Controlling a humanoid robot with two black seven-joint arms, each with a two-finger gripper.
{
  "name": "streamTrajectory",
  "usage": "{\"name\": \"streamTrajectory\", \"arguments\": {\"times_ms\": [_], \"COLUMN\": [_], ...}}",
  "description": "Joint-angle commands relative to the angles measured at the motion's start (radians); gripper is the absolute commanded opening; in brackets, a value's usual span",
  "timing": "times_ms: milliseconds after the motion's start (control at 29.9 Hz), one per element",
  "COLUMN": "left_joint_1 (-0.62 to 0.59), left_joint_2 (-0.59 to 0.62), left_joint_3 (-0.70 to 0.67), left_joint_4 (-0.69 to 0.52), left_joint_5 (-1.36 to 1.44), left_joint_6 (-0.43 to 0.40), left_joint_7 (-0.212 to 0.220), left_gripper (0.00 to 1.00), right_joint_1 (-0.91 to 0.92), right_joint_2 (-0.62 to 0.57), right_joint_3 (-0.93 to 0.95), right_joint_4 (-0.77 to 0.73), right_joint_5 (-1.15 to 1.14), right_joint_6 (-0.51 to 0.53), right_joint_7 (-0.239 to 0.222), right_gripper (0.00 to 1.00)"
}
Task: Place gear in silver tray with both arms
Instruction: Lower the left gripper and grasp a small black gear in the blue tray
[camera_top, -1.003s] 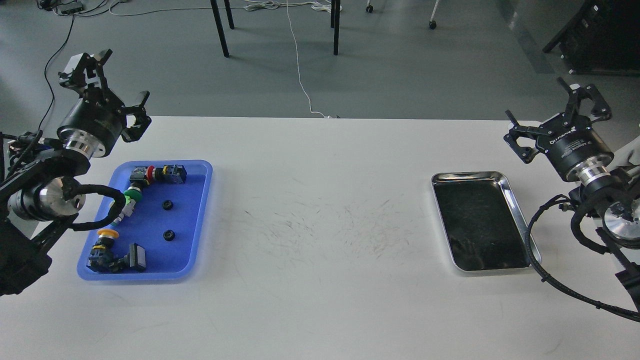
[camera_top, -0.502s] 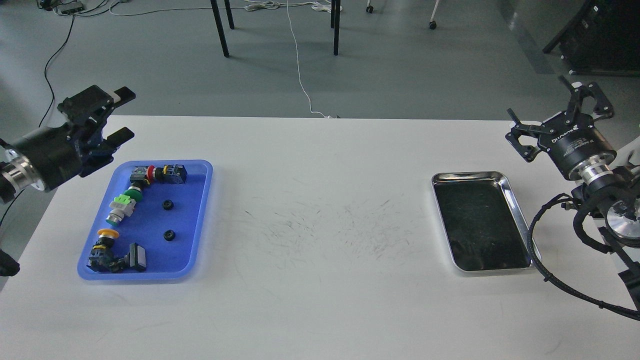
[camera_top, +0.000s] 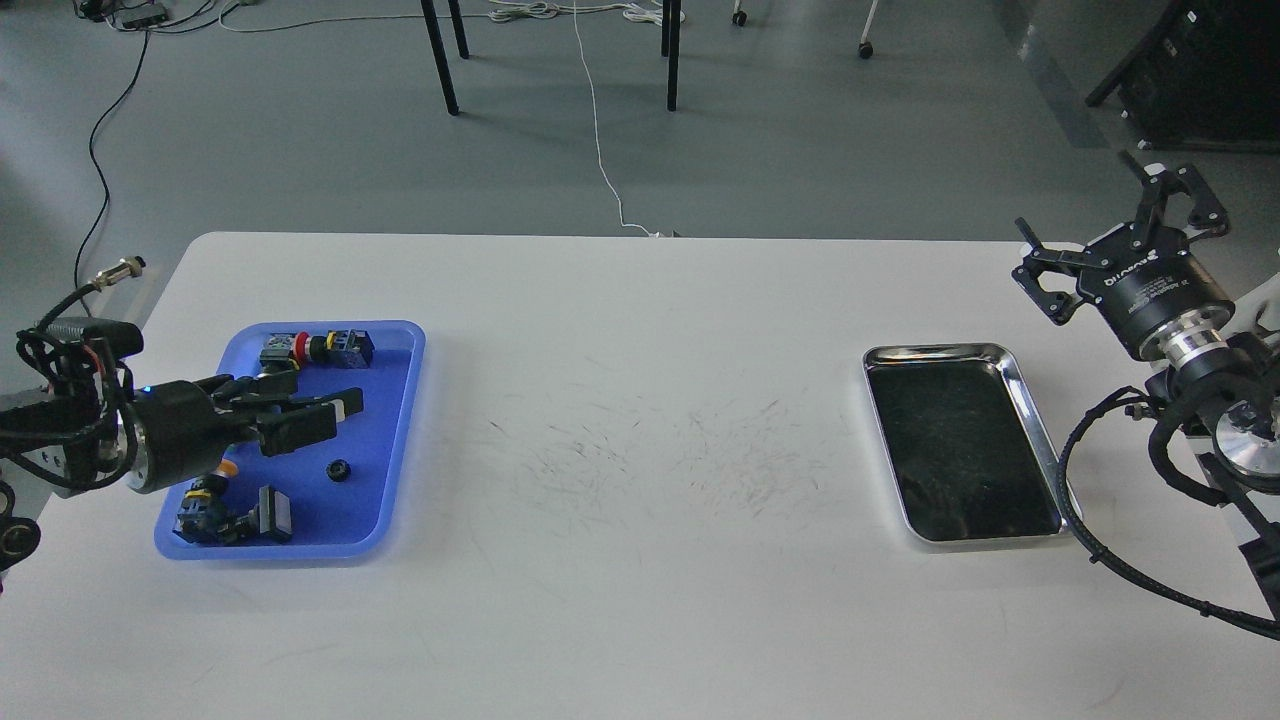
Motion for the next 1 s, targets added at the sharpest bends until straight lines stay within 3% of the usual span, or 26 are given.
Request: {"name": "streamTrajectory", "arguments": {"times_ms": [0,535,970], "left_joint_1": [0.000,-0.014,-0.041], "left_joint_2": [-0.068,-0.227,-0.296], "left_joint_3": [0.002,0.032,0.045], "left_joint_4": [0.097,0.370,0.447], "left_joint_5": [0.141,0.290,0.319], "left_joint_6": [0.028,0.094,0.096], "left_joint_7": [-0.005,-0.011,-0.014], "left_gripper": [0.98,0.91,0.86], "right_joint_1": [0.000,-0.003,-0.002], "right_joint_2": [0.000,0.000,0.000], "right_joint_3": [-0.001,-0.002,-0.007], "right_joint_4": [0.000,-0.002,-0.002], "right_joint_5": [-0.002,-0.002,-0.016], "right_joint_6": [0.001,0.001,0.001], "right_joint_7": [0.000,0.001,0.001], "right_gripper": [0.99,0.99,0.99]}}
